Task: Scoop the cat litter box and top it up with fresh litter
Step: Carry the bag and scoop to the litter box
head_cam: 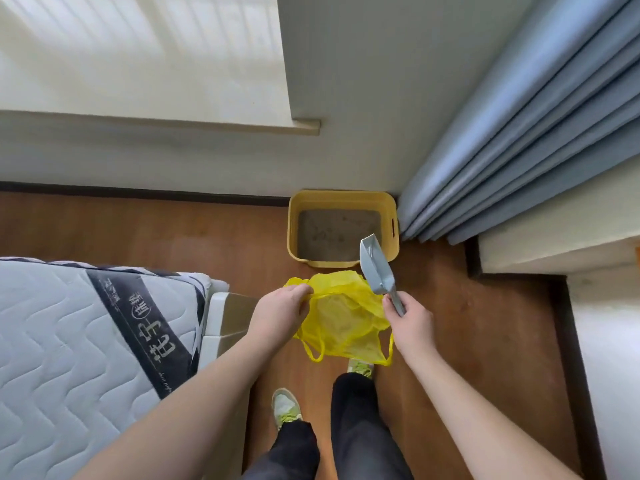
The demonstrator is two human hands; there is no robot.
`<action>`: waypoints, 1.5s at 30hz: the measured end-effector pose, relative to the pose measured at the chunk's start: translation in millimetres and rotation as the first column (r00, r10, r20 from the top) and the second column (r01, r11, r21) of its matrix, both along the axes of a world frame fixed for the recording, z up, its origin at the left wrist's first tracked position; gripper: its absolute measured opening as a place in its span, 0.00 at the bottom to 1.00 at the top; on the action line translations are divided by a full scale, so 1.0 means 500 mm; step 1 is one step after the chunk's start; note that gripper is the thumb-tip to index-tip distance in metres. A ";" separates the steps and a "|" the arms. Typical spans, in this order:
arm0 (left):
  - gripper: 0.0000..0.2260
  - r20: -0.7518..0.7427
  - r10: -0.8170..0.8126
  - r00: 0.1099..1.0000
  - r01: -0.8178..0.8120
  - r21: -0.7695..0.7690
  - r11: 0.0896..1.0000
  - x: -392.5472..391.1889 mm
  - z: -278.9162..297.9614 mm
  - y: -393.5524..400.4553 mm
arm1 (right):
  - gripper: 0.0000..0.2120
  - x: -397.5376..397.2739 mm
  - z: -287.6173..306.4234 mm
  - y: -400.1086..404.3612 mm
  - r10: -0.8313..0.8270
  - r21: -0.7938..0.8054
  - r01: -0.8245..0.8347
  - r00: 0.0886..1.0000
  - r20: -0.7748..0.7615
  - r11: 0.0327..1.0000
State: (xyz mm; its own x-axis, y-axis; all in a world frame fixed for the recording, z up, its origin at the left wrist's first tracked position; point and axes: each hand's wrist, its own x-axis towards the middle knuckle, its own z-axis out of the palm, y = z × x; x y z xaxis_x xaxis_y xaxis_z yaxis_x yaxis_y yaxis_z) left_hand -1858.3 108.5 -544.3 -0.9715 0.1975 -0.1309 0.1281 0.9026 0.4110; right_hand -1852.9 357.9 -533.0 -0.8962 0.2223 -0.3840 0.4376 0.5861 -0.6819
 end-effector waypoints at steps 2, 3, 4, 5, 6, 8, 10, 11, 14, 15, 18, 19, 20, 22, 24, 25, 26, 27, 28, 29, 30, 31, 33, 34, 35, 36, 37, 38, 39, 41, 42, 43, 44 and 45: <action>0.12 0.061 0.030 0.998 -0.029 -0.015 0.999 -0.011 -0.042 0.001 | 0.10 -0.011 -0.046 -0.006 -0.016 0.071 0.016 1.000 0.004 0.997; 0.14 0.094 0.045 0.995 -0.042 -0.028 0.999 -0.017 -0.067 0.002 | 0.10 -0.017 -0.072 -0.007 -0.033 0.105 0.033 0.999 -0.001 0.994; 0.16 0.129 0.057 0.990 -0.053 -0.031 0.998 -0.022 -0.092 0.005 | 0.09 -0.020 -0.099 -0.007 -0.052 0.129 0.052 0.999 -0.003 0.990; 0.18 0.171 0.073 0.983 -0.071 -0.014 0.997 -0.026 -0.118 0.007 | 0.09 -0.025 -0.129 -0.008 -0.056 0.146 0.055 0.998 -0.002 0.988; 0.19 0.207 0.088 0.974 -0.098 0.035 0.995 -0.030 -0.147 0.007 | 0.09 -0.029 -0.160 -0.009 -0.051 0.159 0.050 0.999 0.000 0.986; 0.19 0.241 0.076 0.967 -0.114 0.146 0.983 -0.035 -0.206 0.006 | 0.09 -0.035 -0.218 -0.008 -0.051 0.173 0.050 0.999 0.001 0.984; 0.18 0.212 -0.006 0.977 -0.038 0.200 0.979 -0.033 -0.267 0.003 | 0.09 -0.039 -0.274 -0.004 -0.032 0.197 0.031 0.999 0.001 0.980; 0.18 0.199 -0.056 0.978 0.014 0.206 0.978 -0.031 -0.298 0.002 | 0.10 -0.040 -0.300 0.001 -0.020 0.215 0.018 1.000 0.004 0.976; 0.18 0.213 -0.148 0.966 0.104 0.206 0.973 -0.021 -0.387 -0.005 | 0.10 -0.044 -0.364 0.013 0.022 0.266 -0.035 0.998 0.053 0.963; 0.18 0.222 -0.149 0.964 0.105 0.202 0.974 -0.019 -0.413 -0.006 | 0.10 -0.046 -0.383 0.014 0.039 0.287 -0.061 0.996 0.079 0.956; 0.19 0.230 -0.156 0.961 0.116 0.177 0.977 -0.026 -0.481 -0.001 | 0.11 -0.057 -0.446 0.020 0.068 0.322 -0.103 0.990 0.120 0.941; 0.20 0.231 -0.153 0.961 0.116 0.167 0.979 -0.033 -0.502 0.001 | 0.10 -0.064 -0.470 0.020 0.080 0.329 -0.117 0.989 0.124 0.937; 0.22 0.230 -0.145 0.962 0.110 0.157 0.981 -0.041 -0.527 0.001 | 0.09 -0.073 -0.495 0.021 0.097 0.341 -0.135 0.987 0.128 0.930; 0.22 0.219 -0.123 0.968 0.098 0.125 0.987 -0.060 -0.577 0.002 | 0.07 -0.094 -0.542 0.023 0.150 0.367 -0.190 0.979 0.136 0.911; 0.21 0.233 -0.120 0.965 0.101 0.093 0.991 -0.077 -0.629 0.005 | 0.04 -0.114 -0.591 0.029 0.206 0.388 -0.250 0.967 0.152 0.887; 0.20 0.248 -0.138 0.959 0.121 0.082 0.989 -0.085 -0.658 0.007 | 0.03 -0.122 -0.617 0.032 0.243 0.405 -0.291 0.956 0.165 0.867; 0.20 0.266 -0.173 0.948 0.159 0.071 0.985 -0.093 -0.686 0.009 | 0.03 -0.129 -0.643 0.035 0.288 0.427 -0.339 0.941 0.180 0.838; 0.21 0.286 -0.218 0.933 0.210 0.058 0.976 -0.101 -0.714 0.012 | 0.04 -0.134 -0.670 0.037 0.337 0.451 -0.389 0.921 0.195 0.803; 0.21 0.305 -0.263 0.915 0.262 0.045 0.964 -0.109 -0.740 0.015 | 0.06 -0.138 -0.697 0.038 0.382 0.474 -0.438 0.899 0.215 0.764; 0.21 0.318 -0.299 0.899 0.302 0.041 0.952 -0.120 -0.764 0.019 | 0.07 -0.142 -0.721 0.040 0.422 0.493 -0.483 0.875 0.238 0.723; 0.21 0.331 -0.323 0.887 0.326 0.047 0.944 -0.129 -0.786 0.025 | 0.08 -0.145 -0.742 0.041 0.455 0.507 -0.522 0.851 0.261 0.686; 0.21 0.347 -0.336 0.876 0.337 0.059 0.940 -0.138 -0.804 0.031 | 0.09 -0.150 -0.761 0.044 0.482 0.512 -0.551 0.832 0.274 0.660; 0.21 0.389 -0.356 0.850 0.353 0.081 0.932 -0.154 -0.836 0.037 | 0.11 -0.163 -0.795 0.057 0.505 0.512 -0.557 0.825 0.252 0.654; 0.21 0.407 -0.360 0.840 0.355 0.090 0.930 -0.161 -0.850 0.036 | 0.12 -0.171 -0.809 0.064 0.509 0.513 -0.549 0.829 0.232 0.660; 0.20 0.420 -0.359 0.834 0.350 0.100 0.931 -0.169 -0.863 0.031 | 0.13 -0.180 -0.823 0.070 0.516 0.514 -0.545 0.830 0.214 0.663; 0.18 0.428 -0.351 0.833 0.339 0.107 0.935 -0.179 -0.876 0.025 | 0.13 -0.190 -0.836 0.076 0.524 0.514 -0.543 0.828 0.199 0.664; 0.16 0.433 -0.336 0.836 0.322 0.108 0.941 -0.190 -0.888 0.019 | 0.14 -0.199 -0.849 0.080 0.535 0.514 -0.543 0.825 0.181 0.664; 0.14 0.434 -0.317 0.843 0.305 0.100 0.947 -0.204 -0.899 0.013 | 0.14 -0.208 -0.862 0.083 0.546 0.518 -0.542 0.822 0.162 0.662; 0.12 0.429 -0.300 0.852 0.288 0.094 0.953 -0.217 -0.907 0.007 | 0.15 -0.217 -0.875 0.084 0.557 0.523 -0.541 0.818 0.146 0.658; 0.12 0.404 -0.287 0.869 0.273 0.093 0.957 -0.245 -0.923 0.000 | 0.16 -0.238 -0.897 0.083 0.571 0.531 -0.533 0.814 0.110 0.659; 0.12 0.389 -0.288 0.875 0.273 0.094 0.957 -0.254 -0.932 -0.003 | 0.17 -0.247 -0.908 0.082 0.573 0.525 -0.527 0.814 0.089 0.668; 0.12 0.372 -0.290 0.882 0.279 0.083 0.957 -0.261 -0.941 -0.005 | 0.19 -0.257 -0.919 0.080 0.576 0.514 -0.521 0.815 0.063 0.682; 0.12 0.352 -0.295 0.888 0.292 0.063 0.954 -0.266 -0.951 -0.008 | 0.20 -0.266 -0.928 0.076 0.579 0.504 -0.515 0.814 0.036 0.693; 0.13 0.335 -0.306 0.891 0.313 0.033 0.949 -0.270 -0.960 -0.013 | 0.21 -0.273 -0.938 0.073 0.586 0.501 -0.512 0.810 0.011 0.698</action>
State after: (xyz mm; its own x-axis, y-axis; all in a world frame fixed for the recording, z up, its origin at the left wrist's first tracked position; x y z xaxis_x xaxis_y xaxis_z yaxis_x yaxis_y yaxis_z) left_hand -1993.0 102.2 -1024.1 -0.7608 0.4748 -0.4424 0.2620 0.8484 0.4600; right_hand -1989.4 394.3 -1002.0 -0.9495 -0.2120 -0.2312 -0.1403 0.9462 -0.2915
